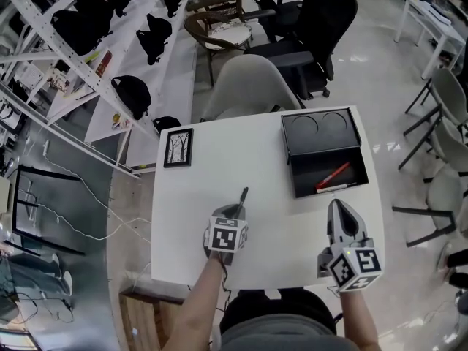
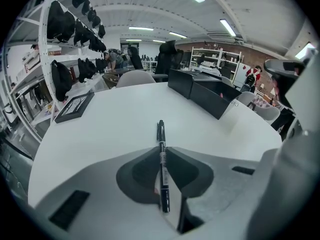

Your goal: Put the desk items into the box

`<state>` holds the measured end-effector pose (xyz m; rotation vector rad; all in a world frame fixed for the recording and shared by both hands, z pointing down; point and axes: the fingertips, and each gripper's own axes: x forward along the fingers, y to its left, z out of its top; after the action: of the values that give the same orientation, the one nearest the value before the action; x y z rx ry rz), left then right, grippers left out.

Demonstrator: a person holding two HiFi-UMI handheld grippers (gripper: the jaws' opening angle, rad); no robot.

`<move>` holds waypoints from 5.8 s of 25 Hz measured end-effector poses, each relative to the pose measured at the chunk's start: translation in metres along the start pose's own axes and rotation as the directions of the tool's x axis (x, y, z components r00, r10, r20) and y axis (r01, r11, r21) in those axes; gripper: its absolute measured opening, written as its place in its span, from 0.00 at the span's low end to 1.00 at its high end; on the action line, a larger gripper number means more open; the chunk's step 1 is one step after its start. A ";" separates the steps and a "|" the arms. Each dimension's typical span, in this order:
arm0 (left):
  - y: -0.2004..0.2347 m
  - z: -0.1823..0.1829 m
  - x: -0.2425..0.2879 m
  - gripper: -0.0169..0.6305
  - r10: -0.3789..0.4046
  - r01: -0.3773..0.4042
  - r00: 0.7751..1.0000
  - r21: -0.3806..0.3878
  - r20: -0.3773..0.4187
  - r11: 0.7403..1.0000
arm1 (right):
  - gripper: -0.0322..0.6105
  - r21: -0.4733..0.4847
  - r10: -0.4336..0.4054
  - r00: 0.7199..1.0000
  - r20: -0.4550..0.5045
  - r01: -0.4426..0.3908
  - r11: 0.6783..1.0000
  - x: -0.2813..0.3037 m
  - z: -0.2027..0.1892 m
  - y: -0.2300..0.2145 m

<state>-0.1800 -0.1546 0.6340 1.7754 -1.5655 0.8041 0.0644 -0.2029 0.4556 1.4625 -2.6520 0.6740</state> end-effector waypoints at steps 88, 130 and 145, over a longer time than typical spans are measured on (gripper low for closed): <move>-0.209 0.176 0.061 0.09 -0.331 0.260 0.943 0.559 0.029 0.788 | 0.05 0.051 -0.204 0.977 0.063 0.201 0.978 -0.051 0.019 -0.075; -0.210 0.151 0.098 0.13 -0.155 0.254 0.965 0.626 -0.210 0.737 | 0.05 0.069 -0.185 0.982 0.035 0.183 0.981 -0.045 0.010 -0.078; -0.202 0.177 0.071 0.12 -0.231 0.230 0.971 0.538 -0.066 0.811 | 0.05 0.064 -0.172 0.985 0.024 0.171 0.983 -0.040 0.009 -0.080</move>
<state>0.0350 -0.3177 0.5685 2.3114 -1.1465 1.2076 0.1537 -0.2117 0.4661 1.7055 -2.5081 0.7300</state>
